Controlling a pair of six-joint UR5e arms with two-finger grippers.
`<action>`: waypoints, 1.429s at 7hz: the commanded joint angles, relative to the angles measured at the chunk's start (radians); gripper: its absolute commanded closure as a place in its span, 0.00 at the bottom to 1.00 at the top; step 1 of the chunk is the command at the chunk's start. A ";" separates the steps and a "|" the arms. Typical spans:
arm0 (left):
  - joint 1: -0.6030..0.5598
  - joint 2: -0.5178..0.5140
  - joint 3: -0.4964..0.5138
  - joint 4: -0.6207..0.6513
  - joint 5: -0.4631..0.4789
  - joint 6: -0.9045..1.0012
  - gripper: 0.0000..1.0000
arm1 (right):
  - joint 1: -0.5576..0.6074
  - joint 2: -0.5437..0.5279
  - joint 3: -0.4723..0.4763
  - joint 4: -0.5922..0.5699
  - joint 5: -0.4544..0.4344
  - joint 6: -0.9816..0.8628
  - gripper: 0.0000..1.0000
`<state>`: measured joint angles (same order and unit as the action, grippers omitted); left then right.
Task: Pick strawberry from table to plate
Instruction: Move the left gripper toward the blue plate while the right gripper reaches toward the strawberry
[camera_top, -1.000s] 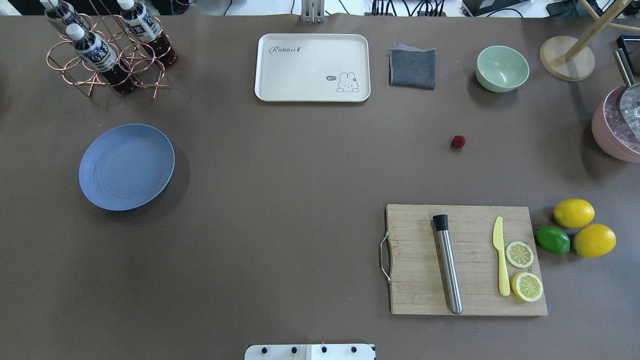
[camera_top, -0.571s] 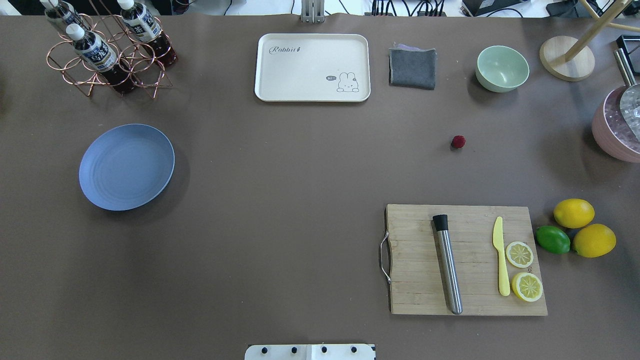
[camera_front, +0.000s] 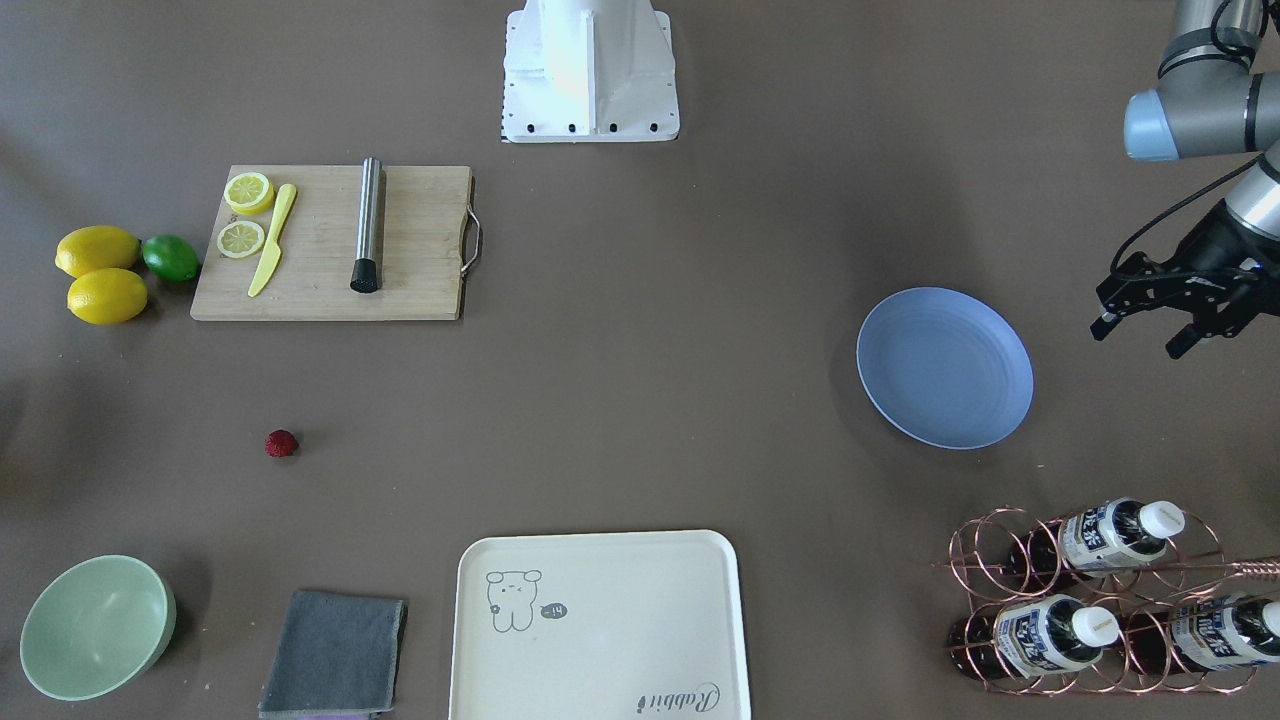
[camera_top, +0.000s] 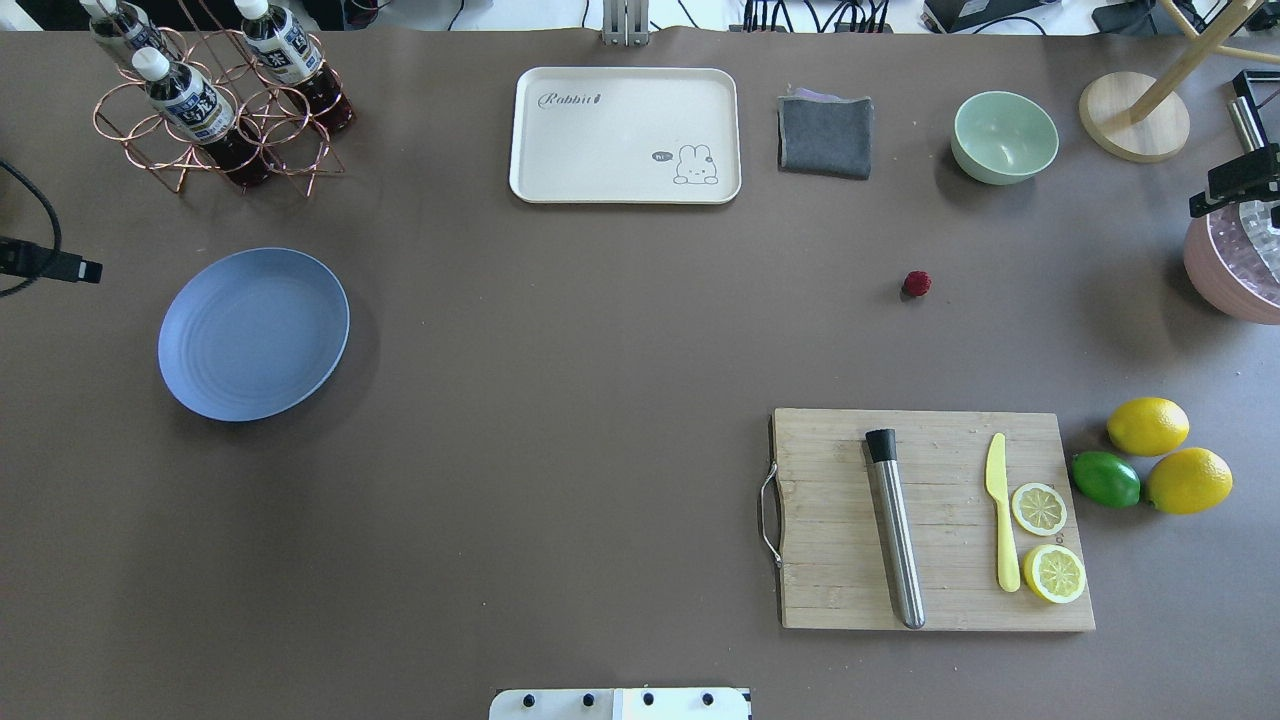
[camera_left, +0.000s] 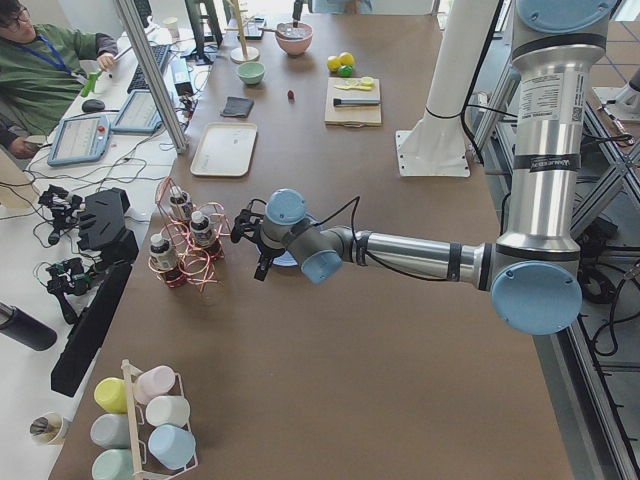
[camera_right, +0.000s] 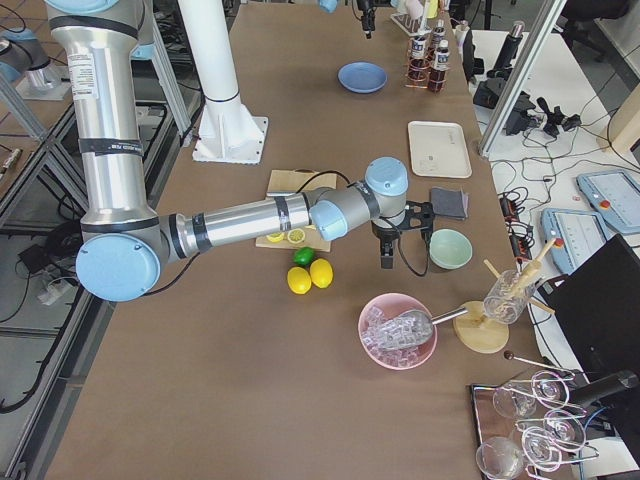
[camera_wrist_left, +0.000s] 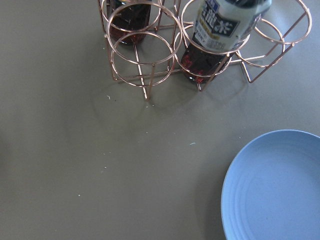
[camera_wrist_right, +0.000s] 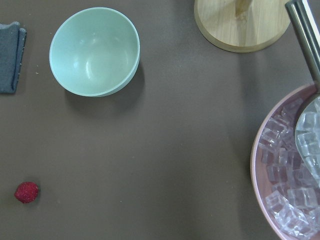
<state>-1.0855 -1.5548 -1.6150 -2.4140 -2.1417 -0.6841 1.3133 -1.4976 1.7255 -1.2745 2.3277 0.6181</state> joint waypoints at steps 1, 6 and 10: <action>0.135 0.007 0.080 -0.177 0.095 -0.138 0.02 | -0.014 0.014 0.000 0.004 -0.011 0.032 0.00; 0.173 -0.044 0.184 -0.258 0.105 -0.164 0.26 | -0.014 0.011 0.002 0.004 -0.011 0.040 0.00; 0.173 -0.071 0.208 -0.260 0.103 -0.169 1.00 | -0.014 0.010 0.005 0.004 -0.011 0.042 0.00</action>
<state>-0.9128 -1.6230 -1.4038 -2.6726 -2.0375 -0.8492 1.2993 -1.4878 1.7298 -1.2701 2.3163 0.6594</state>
